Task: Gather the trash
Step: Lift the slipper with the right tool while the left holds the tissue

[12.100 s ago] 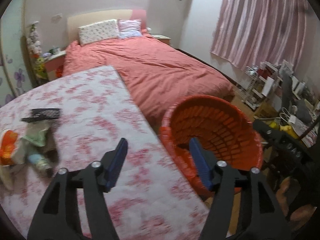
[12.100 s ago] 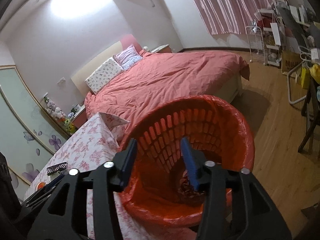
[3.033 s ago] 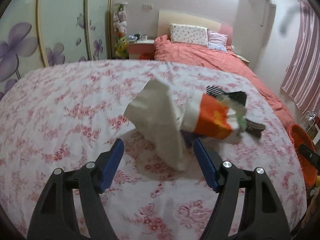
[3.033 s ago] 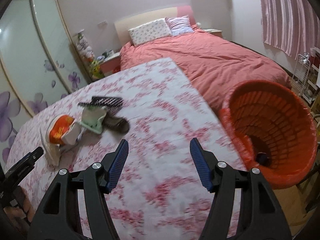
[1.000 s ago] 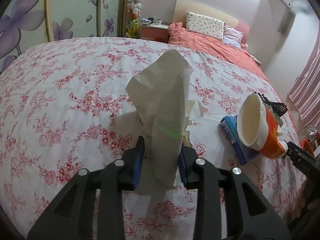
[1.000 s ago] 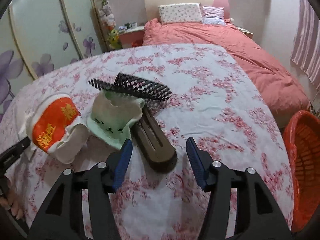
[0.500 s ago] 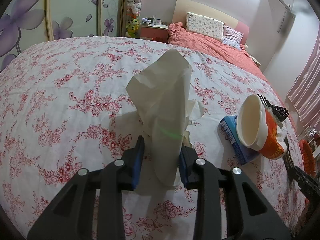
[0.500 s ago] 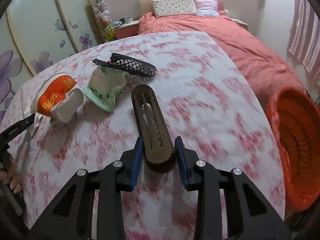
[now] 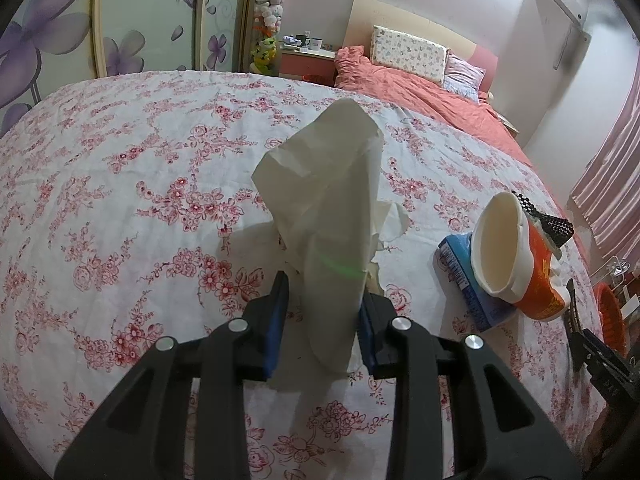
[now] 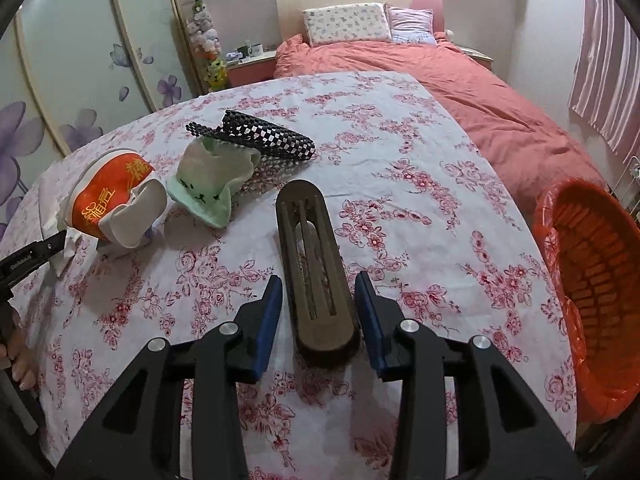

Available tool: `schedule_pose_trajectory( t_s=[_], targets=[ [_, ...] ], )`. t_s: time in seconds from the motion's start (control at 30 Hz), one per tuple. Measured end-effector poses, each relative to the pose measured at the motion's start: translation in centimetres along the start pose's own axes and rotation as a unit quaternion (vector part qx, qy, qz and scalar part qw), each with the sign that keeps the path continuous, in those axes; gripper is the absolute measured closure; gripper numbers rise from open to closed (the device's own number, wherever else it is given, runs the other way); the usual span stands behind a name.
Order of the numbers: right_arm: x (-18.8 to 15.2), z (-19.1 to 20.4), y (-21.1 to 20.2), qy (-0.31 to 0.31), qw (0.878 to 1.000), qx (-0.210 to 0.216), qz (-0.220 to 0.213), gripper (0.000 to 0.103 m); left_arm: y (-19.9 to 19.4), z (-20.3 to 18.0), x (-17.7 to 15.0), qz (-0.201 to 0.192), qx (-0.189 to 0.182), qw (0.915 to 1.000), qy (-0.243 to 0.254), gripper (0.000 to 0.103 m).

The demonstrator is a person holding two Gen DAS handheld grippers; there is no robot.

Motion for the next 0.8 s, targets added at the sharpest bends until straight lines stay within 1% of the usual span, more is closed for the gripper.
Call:
schedule_pose_trajectory(
  t_s=[0.2,0.8],
  targets=[
    [-0.04,0.0,0.16,-0.01,1.0,-0.01,0.002,0.061,-0.04,0.28,0.04,-0.001,-0.009,0.9999,-0.008,0.069],
    [-0.04,0.01,-0.13,0.006,1.0,0.009,0.0,0.06,-0.12,0.55,0.07,-0.002,-0.021,0.9996,-0.017,0.069]
  ],
)
Point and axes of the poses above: each gripper's, at about its wrist camera, not at the fingertips, and y roughly the way its jaws point, z to its left, x to its top, the point moved 5 cm from there along y, roughly the way its jaws point
